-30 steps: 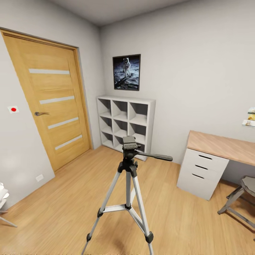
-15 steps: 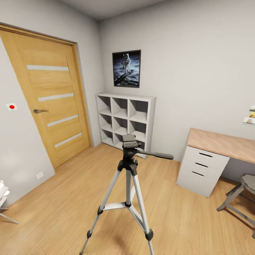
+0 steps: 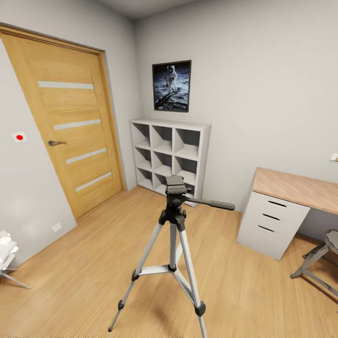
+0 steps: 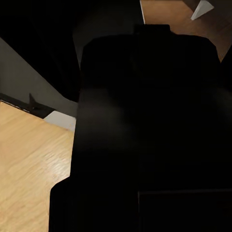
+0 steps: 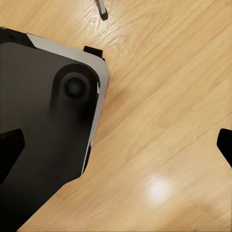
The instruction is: Attach the digital camera to the camera tripod in the bedroom.
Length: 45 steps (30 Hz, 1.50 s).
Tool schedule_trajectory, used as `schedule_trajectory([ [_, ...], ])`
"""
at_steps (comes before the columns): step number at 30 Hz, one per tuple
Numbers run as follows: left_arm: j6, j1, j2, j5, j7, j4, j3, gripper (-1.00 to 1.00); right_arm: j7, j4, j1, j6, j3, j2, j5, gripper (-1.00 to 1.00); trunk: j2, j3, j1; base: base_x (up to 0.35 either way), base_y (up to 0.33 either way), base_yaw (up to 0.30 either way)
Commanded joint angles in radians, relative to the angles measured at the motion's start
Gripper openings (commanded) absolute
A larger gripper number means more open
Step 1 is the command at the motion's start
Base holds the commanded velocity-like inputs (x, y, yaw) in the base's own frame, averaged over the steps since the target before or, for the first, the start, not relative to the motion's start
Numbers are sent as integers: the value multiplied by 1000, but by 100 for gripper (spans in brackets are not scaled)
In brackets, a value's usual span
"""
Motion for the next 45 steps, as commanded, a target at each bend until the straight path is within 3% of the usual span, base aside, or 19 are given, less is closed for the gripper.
schedule_trajectory([
  [1,-2,-1,0,5,3,-2,-8,-100,0,2,-1,-5,-8,0,8,100,-2,-4,1,0,0,157],
  [16,-8,-1,-1,3,4,-6,-6,-100,0,2,-1,-6,-10,-1,5,100,-2,-24,1,0,0,173],
  [45,-8,-1,-2,6,4,-7,-3,-100,-1,2,-1,-11,-12,-3,3,100,-2,-71,1,0,0,9],
])
